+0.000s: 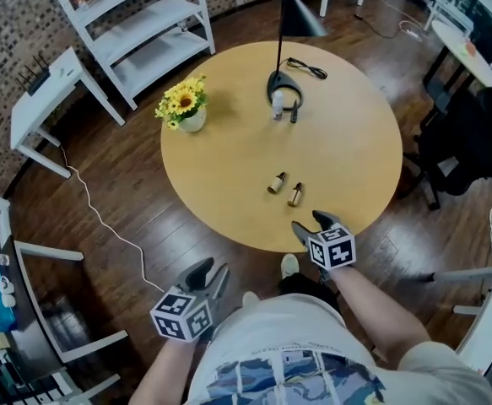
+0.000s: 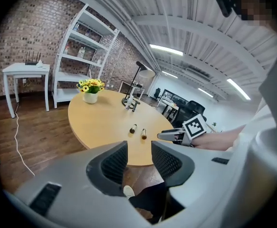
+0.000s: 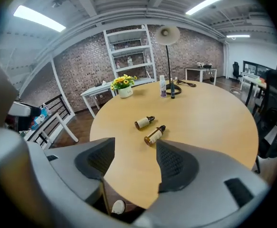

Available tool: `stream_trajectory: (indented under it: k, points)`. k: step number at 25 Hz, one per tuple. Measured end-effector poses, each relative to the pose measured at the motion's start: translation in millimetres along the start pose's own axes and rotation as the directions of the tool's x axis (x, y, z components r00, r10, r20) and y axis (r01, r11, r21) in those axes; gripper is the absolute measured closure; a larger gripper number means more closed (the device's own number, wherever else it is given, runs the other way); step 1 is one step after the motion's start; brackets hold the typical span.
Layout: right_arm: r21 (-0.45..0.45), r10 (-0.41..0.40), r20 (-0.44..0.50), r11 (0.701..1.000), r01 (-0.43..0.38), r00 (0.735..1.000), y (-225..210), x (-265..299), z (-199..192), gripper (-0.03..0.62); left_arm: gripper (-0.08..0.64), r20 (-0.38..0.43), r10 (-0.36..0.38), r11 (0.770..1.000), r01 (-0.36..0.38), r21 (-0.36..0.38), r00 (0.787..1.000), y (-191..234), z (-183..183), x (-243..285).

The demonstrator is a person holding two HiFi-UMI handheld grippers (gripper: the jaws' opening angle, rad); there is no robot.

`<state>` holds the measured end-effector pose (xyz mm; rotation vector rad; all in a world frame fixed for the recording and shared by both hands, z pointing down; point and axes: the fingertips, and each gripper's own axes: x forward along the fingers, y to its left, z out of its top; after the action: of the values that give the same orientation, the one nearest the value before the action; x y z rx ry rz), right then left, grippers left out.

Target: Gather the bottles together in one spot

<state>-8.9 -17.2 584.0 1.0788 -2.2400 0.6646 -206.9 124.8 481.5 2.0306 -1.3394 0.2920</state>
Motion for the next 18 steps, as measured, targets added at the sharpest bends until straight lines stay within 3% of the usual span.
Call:
stream_trajectory:
  k: [8, 12, 13, 14, 16, 18]
  points:
    - [0.096, 0.032, -0.111, 0.995, -0.022, 0.993, -45, 87, 7, 0.297, 0.430, -0.033, 0.075, 0.997, -0.076, -0.023, 0.997, -6, 30, 38]
    - [0.135, 0.033, -0.162, 0.991, -0.011, 0.986, -63, 118, 4, 0.353, 0.430, -0.059, 0.100, 0.995, -0.102, -0.017, 0.993, -12, 37, 52]
    - [0.142, 0.039, -0.166, 0.990, -0.015, 0.985, -66, 123, 3, 0.313, 0.430, -0.063, 0.106, 0.994, -0.108, -0.016, 0.992, -13, 39, 56]
    - [0.139, 0.043, -0.169, 0.990, -0.019, 0.985, -69, 126, 3, 0.318, 0.430, -0.066, 0.111, 0.994, -0.113, -0.016, 0.992, -13, 41, 60]
    - [0.107, 0.046, -0.178, 0.994, -0.027, 0.983, -73, 125, 1, 0.405, 0.430, -0.070, 0.118, 0.993, -0.119, -0.018, 0.991, -15, 44, 67]
    - [0.089, 0.063, -0.181, 0.995, -0.047, 0.981, -76, 122, -3, 0.428, 0.430, -0.079, 0.116, 0.993, -0.117, -0.017, 0.990, -19, 46, 75]
